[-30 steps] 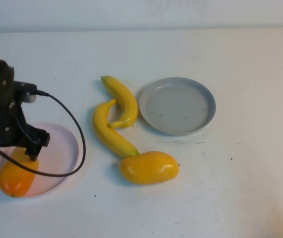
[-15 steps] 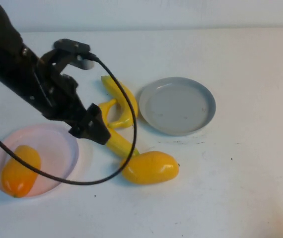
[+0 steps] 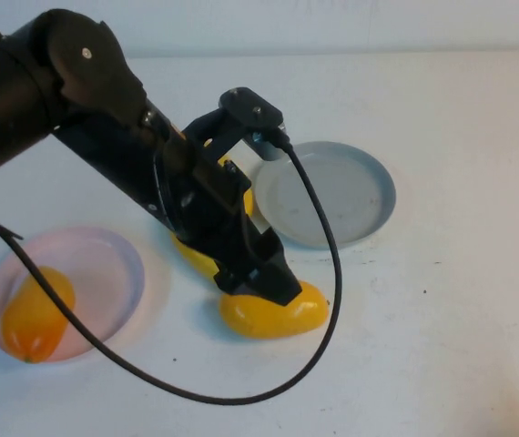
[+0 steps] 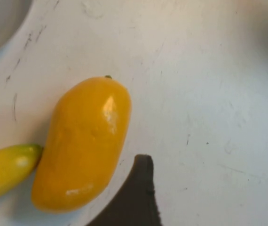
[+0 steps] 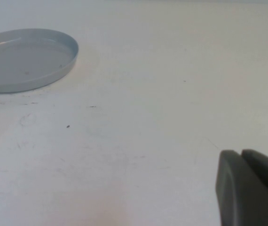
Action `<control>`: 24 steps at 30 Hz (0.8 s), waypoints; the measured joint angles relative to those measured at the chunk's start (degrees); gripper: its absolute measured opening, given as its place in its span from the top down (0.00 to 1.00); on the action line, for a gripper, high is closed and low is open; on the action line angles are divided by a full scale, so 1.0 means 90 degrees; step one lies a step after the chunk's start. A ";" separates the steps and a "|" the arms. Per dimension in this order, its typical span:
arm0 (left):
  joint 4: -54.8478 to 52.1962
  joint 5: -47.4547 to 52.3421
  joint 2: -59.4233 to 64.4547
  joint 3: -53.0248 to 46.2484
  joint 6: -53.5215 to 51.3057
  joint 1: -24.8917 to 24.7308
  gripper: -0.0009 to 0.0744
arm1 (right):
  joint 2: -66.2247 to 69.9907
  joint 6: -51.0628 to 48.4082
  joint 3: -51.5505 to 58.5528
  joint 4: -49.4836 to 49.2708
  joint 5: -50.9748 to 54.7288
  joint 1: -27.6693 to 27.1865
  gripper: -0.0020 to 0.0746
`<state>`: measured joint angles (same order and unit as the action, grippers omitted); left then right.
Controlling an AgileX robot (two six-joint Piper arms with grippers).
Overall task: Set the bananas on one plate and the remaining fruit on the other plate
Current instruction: Put one type of fruit in the left plate
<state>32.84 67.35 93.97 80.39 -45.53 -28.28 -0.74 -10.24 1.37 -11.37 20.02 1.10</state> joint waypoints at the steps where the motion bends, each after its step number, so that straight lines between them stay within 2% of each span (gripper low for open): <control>1: 0.0031 -0.0033 0.0000 0.0000 0.0000 0.0000 0.10 | 0.0000 0.0000 0.0000 0.0000 0.0000 0.0000 1.00; 9: 0.0425 -0.0635 0.0320 0.0004 -0.0243 -0.0112 0.10 | 0.0000 0.0000 0.0000 0.0000 0.0000 0.0000 1.00; 12: -0.0285 -0.0646 0.0473 0.0014 -0.0462 -0.0502 0.10 | 0.0000 0.0000 0.0000 0.0000 0.0000 0.0000 1.00; 17: -0.2159 -0.0855 0.0550 0.0014 -0.0485 -0.1258 0.10 | 0.0000 0.0000 0.0000 0.0000 0.0000 0.0000 1.00; 24: -0.2644 -0.1381 0.0580 0.0014 -0.0613 -0.1400 0.10 | 0.0000 0.0000 0.0000 0.0000 0.0000 0.0000 1.00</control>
<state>9.04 54.92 99.20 80.52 -51.04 -40.88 -0.74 -10.24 1.37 -11.37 20.02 1.10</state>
